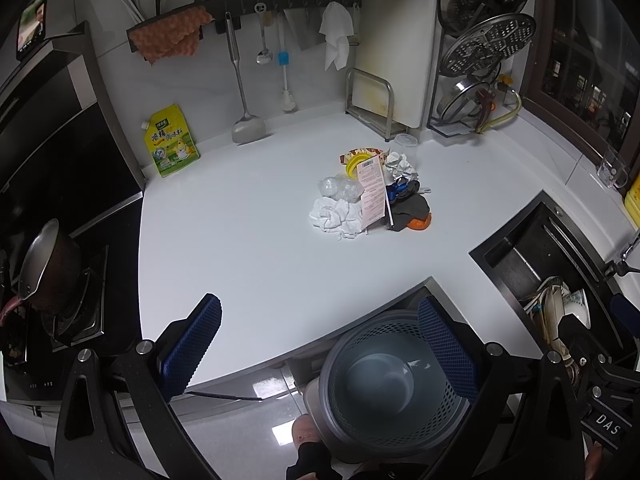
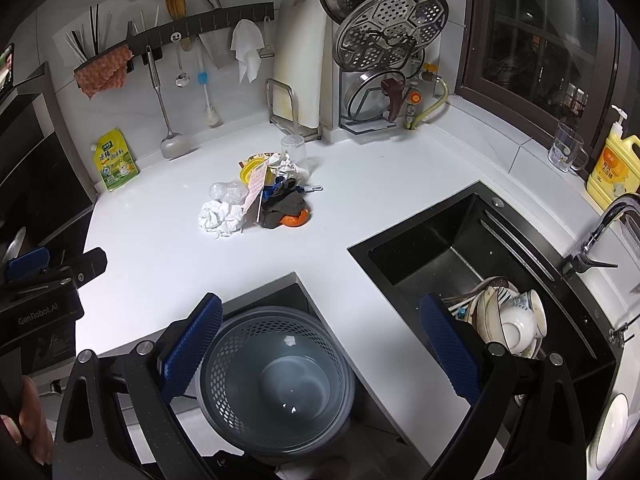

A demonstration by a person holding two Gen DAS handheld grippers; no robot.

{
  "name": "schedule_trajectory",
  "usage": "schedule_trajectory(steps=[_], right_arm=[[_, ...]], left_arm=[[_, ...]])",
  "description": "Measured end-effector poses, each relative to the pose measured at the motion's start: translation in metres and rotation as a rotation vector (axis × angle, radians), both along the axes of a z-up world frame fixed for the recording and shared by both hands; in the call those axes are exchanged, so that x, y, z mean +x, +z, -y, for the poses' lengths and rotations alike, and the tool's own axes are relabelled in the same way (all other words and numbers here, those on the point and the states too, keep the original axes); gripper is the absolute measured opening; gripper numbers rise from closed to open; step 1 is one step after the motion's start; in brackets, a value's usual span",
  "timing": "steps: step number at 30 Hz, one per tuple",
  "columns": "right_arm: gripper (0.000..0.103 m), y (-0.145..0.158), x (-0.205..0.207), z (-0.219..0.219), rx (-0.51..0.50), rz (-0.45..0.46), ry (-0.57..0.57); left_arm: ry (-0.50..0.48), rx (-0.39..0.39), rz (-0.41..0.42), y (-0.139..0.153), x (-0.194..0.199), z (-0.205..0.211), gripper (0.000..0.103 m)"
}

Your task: Collect trash

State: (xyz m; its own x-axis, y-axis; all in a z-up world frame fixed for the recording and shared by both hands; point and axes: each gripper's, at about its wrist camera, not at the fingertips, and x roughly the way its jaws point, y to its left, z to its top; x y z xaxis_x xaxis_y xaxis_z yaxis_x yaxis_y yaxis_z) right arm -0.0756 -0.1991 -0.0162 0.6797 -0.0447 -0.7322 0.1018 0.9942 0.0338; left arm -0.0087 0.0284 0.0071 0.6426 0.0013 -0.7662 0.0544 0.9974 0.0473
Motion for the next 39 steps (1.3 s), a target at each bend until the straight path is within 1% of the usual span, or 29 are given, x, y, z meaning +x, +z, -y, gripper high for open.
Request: schedule_trajectory(steps=[2, 31, 39], right_arm=[[0.094, 0.0, 0.0, 0.0, 0.001, -0.001, -0.001], [0.094, -0.006, 0.007, 0.003, 0.022, -0.007, 0.007], [0.094, -0.013, 0.013, 0.001, 0.045, -0.003, 0.033]], left_arm=[[-0.001, 0.002, 0.0, -0.002, 0.001, 0.008, 0.097], [0.0, 0.001, -0.002, -0.003, 0.001, 0.008, 0.097], [0.017, 0.001, -0.015, -0.014, 0.008, 0.005, 0.097]])
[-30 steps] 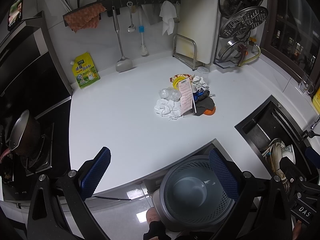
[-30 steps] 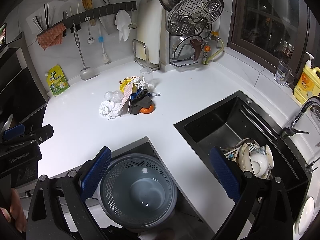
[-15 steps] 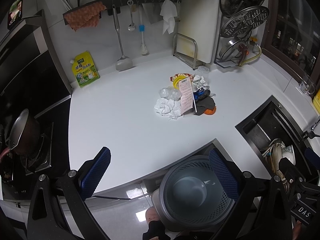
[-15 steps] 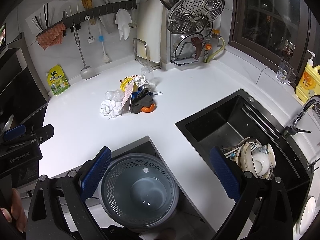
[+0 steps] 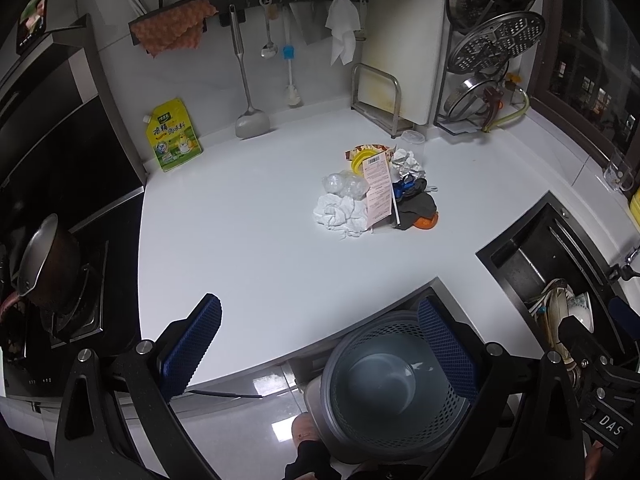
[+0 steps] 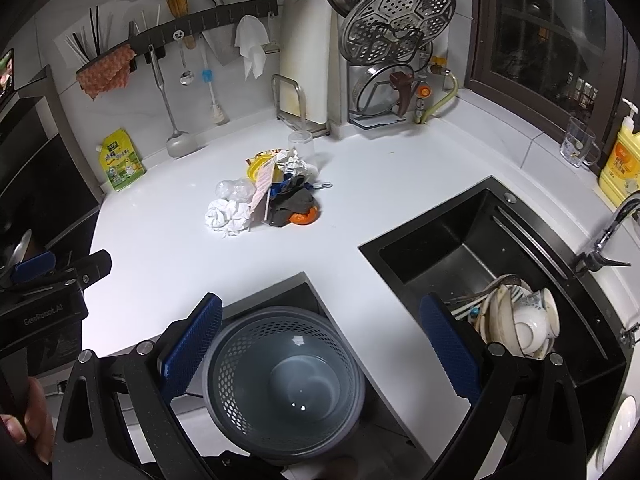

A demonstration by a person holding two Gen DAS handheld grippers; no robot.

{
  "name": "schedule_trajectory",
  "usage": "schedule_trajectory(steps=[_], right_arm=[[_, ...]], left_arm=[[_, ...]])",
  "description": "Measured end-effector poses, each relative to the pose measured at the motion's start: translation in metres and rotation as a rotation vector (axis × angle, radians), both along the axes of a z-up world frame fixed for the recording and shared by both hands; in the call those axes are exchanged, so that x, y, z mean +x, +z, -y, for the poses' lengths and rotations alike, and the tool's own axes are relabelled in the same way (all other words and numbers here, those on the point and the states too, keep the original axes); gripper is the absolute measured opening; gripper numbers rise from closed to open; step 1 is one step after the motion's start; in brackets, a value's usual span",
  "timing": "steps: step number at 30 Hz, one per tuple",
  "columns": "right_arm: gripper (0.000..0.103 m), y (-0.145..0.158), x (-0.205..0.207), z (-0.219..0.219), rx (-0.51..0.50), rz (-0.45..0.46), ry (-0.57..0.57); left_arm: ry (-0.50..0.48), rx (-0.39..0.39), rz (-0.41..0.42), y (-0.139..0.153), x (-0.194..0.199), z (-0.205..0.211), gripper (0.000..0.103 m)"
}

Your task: Collect trash

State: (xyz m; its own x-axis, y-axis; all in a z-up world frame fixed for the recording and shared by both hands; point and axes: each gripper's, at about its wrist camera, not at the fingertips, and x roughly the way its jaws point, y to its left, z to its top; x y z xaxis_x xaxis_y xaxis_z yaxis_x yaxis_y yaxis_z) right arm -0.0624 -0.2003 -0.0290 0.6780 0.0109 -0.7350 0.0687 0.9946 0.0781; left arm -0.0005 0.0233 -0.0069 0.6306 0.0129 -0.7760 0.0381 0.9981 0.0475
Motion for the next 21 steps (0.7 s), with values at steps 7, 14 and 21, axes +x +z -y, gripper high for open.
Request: schedule_trajectory(steps=[7, 14, 21], right_arm=[[0.094, -0.017, 0.021, 0.001, 0.026, -0.013, 0.034], [0.094, -0.042, 0.071, -0.001, 0.029, -0.042, 0.012], [0.094, -0.072, 0.131, -0.004, 0.026, -0.061, -0.006]], left_arm=[[0.026, 0.003, -0.038, -0.019, 0.02, -0.015, 0.097], [0.036, 0.032, -0.037, -0.041, 0.061, -0.037, 0.097], [0.017, 0.018, -0.042, -0.077, 0.119, -0.049, 0.097]])
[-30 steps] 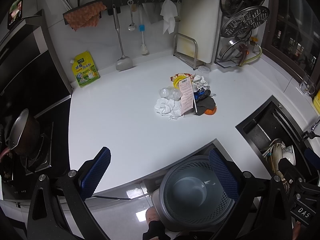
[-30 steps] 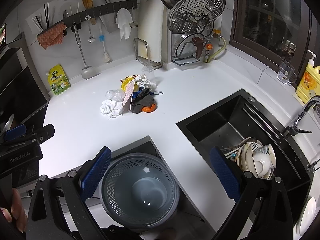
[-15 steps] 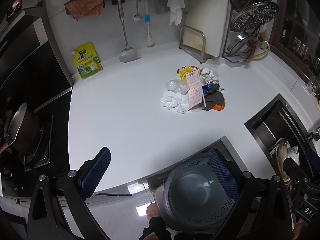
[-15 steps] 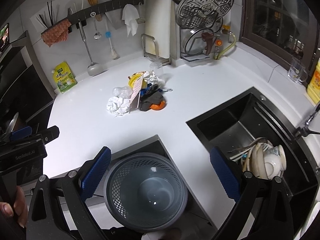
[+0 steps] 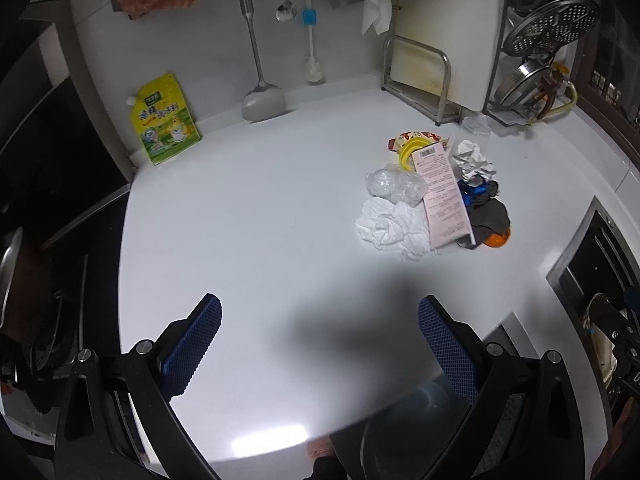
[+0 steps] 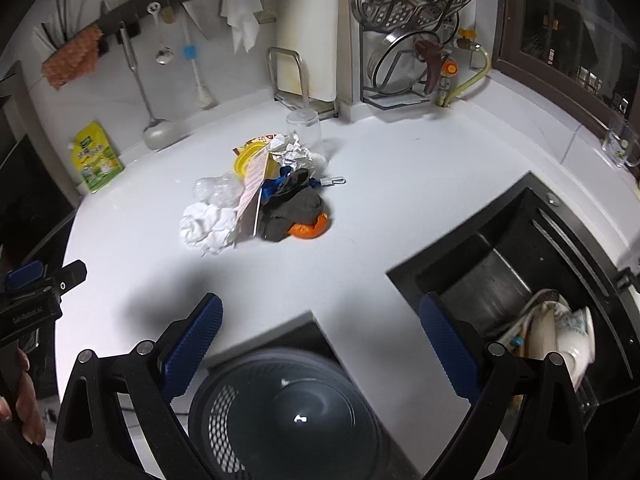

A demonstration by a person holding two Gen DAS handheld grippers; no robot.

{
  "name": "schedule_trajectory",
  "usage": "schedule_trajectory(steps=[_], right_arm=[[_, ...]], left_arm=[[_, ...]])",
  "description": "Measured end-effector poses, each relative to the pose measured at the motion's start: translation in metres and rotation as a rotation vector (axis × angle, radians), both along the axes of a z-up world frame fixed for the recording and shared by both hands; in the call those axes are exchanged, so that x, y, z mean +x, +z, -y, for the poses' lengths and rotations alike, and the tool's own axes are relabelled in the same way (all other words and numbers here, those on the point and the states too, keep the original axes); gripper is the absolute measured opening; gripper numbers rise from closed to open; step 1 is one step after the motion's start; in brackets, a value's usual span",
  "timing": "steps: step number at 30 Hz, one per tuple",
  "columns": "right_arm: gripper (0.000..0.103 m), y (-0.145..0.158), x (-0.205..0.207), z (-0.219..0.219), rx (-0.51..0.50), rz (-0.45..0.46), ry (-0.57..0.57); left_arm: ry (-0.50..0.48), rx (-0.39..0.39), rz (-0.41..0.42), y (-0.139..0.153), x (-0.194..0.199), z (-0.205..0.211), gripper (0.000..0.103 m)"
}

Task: Collect trash
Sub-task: 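Close the right tool on the grey cloth while the left tool nears tissues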

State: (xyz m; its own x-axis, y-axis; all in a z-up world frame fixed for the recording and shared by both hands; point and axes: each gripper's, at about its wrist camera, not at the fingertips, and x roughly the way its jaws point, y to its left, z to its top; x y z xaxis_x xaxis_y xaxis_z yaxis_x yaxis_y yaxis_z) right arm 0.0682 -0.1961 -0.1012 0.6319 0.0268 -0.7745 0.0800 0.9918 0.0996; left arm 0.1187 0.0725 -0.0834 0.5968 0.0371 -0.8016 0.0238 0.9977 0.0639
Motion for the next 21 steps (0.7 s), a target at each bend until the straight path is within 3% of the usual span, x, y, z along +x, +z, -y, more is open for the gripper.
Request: schedule_trajectory(steps=[9, 21], right_arm=[[0.094, -0.036, 0.072, 0.0, -0.01, 0.003, 0.021], [0.094, -0.073, 0.141, 0.004, -0.04, -0.006, 0.105]], left_arm=[[-0.036, -0.049, 0.023, -0.037, 0.059, 0.007, 0.097], [-0.08, -0.107, 0.026, -0.076, 0.095, 0.026, 0.097]])
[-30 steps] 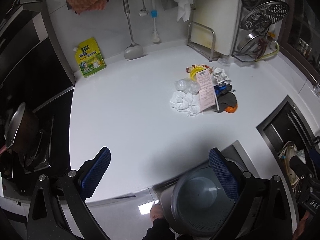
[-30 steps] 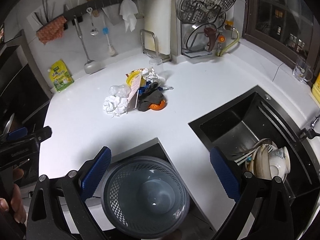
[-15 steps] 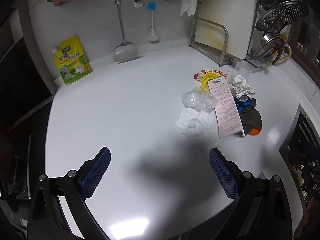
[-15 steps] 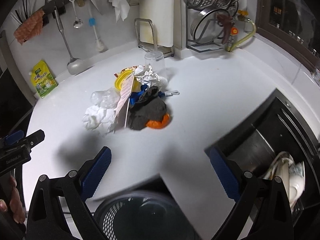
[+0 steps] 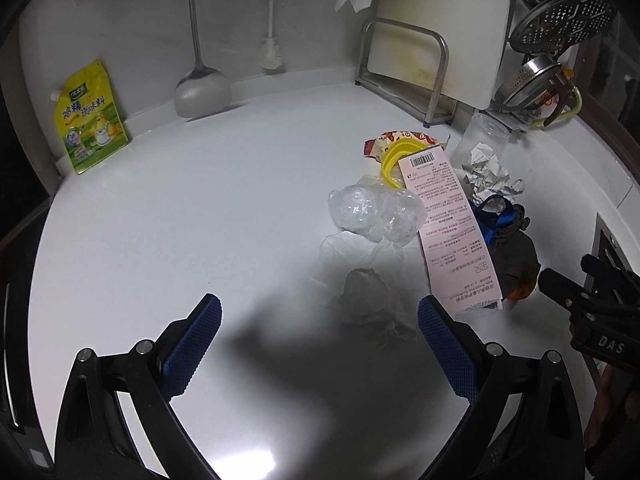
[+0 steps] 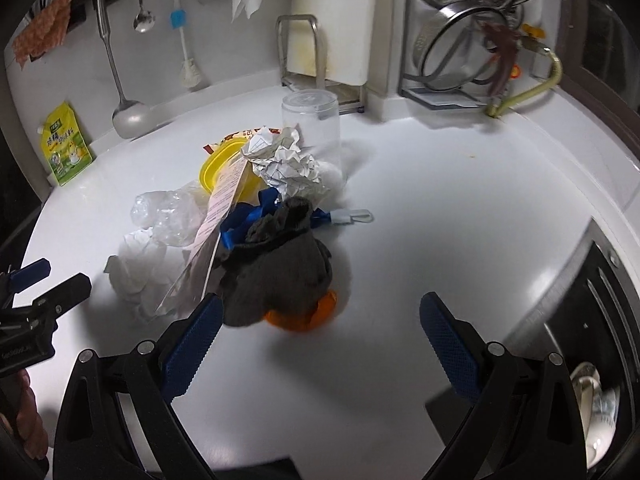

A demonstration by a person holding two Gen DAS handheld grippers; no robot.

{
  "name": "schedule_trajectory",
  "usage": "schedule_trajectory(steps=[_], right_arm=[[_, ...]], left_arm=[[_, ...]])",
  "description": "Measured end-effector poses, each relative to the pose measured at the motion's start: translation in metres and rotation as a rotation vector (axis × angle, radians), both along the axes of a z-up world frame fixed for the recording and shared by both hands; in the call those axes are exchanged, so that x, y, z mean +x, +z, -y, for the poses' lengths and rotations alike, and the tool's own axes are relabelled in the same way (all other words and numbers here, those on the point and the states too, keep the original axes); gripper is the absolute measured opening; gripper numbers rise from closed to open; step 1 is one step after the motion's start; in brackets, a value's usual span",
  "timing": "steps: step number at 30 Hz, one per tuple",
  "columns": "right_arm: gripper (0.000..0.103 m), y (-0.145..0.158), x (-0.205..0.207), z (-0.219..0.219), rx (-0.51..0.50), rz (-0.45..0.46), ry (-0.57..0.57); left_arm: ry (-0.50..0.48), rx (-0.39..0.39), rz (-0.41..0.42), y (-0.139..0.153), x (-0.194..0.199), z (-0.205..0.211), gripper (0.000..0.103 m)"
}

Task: Collect trash
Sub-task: 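Close the right tool on the grey cloth while the left tool nears tissues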

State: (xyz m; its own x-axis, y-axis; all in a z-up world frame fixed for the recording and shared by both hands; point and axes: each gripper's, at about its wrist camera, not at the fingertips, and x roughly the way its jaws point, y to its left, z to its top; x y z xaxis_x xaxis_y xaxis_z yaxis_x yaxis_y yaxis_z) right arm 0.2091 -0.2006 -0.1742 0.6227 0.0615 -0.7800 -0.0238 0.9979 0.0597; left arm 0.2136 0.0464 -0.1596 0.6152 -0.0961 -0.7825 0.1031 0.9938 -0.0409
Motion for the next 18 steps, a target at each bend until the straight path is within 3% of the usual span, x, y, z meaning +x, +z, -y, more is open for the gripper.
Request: schedule_trajectory(steps=[11, 13, 15, 18], right_arm=[[0.093, -0.02, 0.033, -0.008, -0.009, -0.021, 0.058], [0.086, -0.021, 0.037, -0.013, -0.031, -0.027, 0.074], [0.065, -0.025, 0.041, -0.02, -0.054, -0.05, 0.101], [0.053, -0.026, 0.04, -0.027, -0.071, -0.047, 0.13]], left_arm=[[-0.004, -0.003, -0.01, -0.015, 0.014, -0.002, 0.097], [-0.006, 0.0, -0.008, -0.016, 0.016, -0.002, 0.097], [-0.003, -0.002, -0.011, -0.017, 0.017, -0.001, 0.097], [-0.002, -0.014, -0.008, -0.017, 0.019, -0.002, 0.097]])
